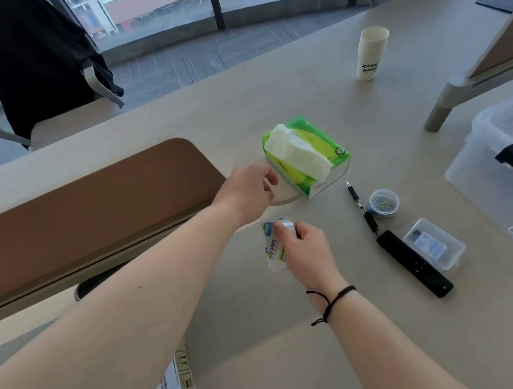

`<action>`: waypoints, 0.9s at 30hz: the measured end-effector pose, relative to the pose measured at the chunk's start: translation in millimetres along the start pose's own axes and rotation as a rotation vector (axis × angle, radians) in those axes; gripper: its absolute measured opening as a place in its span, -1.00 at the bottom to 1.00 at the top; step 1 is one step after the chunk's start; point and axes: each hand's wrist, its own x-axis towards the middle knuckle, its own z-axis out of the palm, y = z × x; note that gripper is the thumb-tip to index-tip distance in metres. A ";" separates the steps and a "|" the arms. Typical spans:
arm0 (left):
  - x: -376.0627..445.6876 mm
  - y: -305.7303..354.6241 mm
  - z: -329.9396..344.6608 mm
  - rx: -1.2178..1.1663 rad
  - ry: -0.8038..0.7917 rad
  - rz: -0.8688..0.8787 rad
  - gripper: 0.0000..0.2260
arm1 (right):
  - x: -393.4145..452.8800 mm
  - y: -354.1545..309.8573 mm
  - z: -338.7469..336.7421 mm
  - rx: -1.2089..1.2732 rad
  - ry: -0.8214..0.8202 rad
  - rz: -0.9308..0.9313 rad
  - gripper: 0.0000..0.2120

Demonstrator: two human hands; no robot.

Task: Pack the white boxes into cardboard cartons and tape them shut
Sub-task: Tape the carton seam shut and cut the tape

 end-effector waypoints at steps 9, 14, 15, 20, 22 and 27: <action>15.8 -4.6 11.8 0.103 0.060 0.052 -0.77 | 24.2 0.6 7.1 0.061 0.001 0.074 -0.68; 16.9 -13.7 24.2 0.110 0.116 0.100 -0.75 | 26.7 4.5 8.5 0.056 -0.008 0.061 -0.67; 16.3 -14.9 27.4 0.121 0.145 0.121 -0.75 | 27.0 5.3 8.4 0.058 -0.012 0.063 -0.68; 13.5 -16.0 36.1 0.305 0.279 0.265 -0.79 | 25.4 8.7 7.7 0.057 -0.041 0.068 -0.67; 9.5 -14.8 37.3 0.437 0.246 0.305 -0.74 | 23.5 9.3 6.8 0.069 -0.060 0.042 -0.73; -2.4 -5.7 38.4 0.604 0.143 0.259 -0.68 | 21.4 17.4 3.7 0.095 -0.121 -0.028 -0.82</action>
